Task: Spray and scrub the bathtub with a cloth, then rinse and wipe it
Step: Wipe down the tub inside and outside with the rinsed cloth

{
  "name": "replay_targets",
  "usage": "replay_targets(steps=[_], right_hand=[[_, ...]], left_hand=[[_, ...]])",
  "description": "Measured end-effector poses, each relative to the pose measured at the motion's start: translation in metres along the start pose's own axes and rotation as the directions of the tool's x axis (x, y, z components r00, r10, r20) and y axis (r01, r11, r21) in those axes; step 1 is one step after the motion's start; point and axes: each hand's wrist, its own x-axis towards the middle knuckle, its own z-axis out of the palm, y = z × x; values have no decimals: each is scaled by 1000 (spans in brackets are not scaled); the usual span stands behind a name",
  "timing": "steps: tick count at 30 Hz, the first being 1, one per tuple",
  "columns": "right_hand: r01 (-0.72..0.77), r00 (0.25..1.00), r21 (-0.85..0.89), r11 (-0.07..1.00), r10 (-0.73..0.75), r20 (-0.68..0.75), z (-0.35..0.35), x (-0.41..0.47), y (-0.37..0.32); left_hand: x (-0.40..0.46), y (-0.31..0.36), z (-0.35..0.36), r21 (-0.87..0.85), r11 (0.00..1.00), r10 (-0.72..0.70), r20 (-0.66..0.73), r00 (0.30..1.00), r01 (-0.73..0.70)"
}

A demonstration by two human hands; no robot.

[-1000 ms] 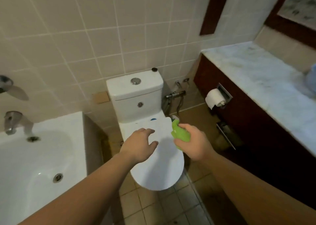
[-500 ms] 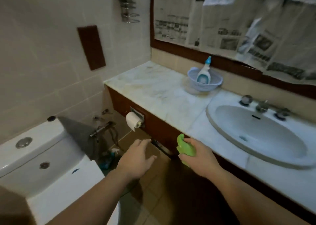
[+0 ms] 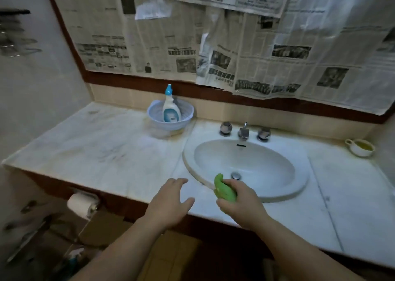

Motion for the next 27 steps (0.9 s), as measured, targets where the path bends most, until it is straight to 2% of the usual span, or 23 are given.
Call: replay_targets(steps=[7,16,21,27], right_hand=[[-119,983,-29,992,114,-141,-21,50,28],[-243,933,33,970,243,-267,-25,87,53],[-212,943,22,977,211,-257,-29,121,70],[-86,979,6,996,86,-184,-36,184,68]], left_hand=[[104,2,7,28,990,132,107,986,-136],[199,0,32,43,975,202,241,949,-218],[236,-5,50,60,973,199,256,946,-221],[264,-18,50,96,988,99,220,971,-122]])
